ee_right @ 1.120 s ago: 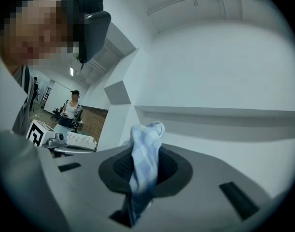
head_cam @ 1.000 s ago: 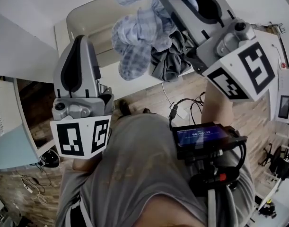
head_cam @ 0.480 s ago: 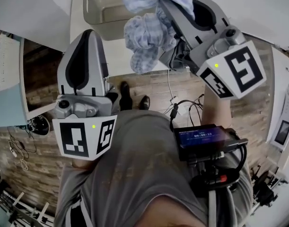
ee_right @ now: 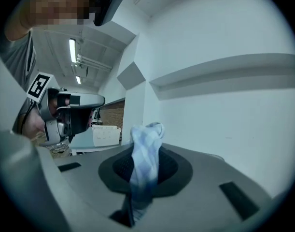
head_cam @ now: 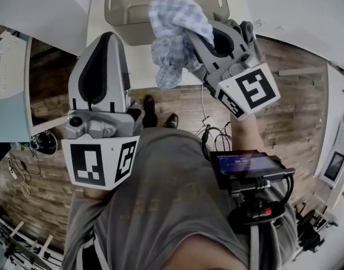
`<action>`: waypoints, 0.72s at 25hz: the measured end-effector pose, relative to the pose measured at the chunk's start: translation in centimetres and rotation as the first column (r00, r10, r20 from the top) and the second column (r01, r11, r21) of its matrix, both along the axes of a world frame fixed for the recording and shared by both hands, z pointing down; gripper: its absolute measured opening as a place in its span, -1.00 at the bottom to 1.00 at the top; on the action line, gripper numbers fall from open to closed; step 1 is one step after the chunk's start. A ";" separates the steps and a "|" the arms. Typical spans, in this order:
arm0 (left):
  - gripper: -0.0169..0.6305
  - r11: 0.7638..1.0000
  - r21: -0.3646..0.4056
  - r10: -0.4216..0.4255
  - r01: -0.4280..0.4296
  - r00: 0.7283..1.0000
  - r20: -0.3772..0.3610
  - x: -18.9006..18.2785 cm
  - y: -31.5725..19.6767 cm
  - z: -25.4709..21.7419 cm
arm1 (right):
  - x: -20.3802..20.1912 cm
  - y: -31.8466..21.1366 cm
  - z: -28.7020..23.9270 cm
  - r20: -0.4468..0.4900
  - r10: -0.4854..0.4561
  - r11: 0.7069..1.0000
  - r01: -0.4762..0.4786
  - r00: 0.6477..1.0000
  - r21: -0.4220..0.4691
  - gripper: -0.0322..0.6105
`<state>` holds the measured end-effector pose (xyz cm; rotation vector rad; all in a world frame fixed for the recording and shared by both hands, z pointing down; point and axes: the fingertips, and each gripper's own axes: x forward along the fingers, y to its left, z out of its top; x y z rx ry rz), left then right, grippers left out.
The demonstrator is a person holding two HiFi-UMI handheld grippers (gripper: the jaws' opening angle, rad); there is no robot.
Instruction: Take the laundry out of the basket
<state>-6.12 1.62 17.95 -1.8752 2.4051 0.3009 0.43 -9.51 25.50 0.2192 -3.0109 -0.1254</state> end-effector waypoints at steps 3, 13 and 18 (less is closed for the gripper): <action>-0.92 1.000 -0.008 0.012 -0.012 1.000 -0.001 -0.1 -0.6 0.1 | -0.2 0.3 2.5 -0.027 -0.006 1.000 0.006 1.000 -0.008 -0.76; -0.92 0.997 -0.068 0.042 -0.045 0.998 -0.039 -1.1 -3.7 2.8 | -1.1 -0.1 11.4 -0.099 -0.040 0.999 0.039 0.994 -0.008 -0.74; -0.92 0.994 -0.094 0.045 -0.049 0.998 -0.045 -1.7 -4.9 3.6 | -1.7 -0.7 15.4 -0.144 -0.045 0.999 0.043 0.988 -0.013 -0.72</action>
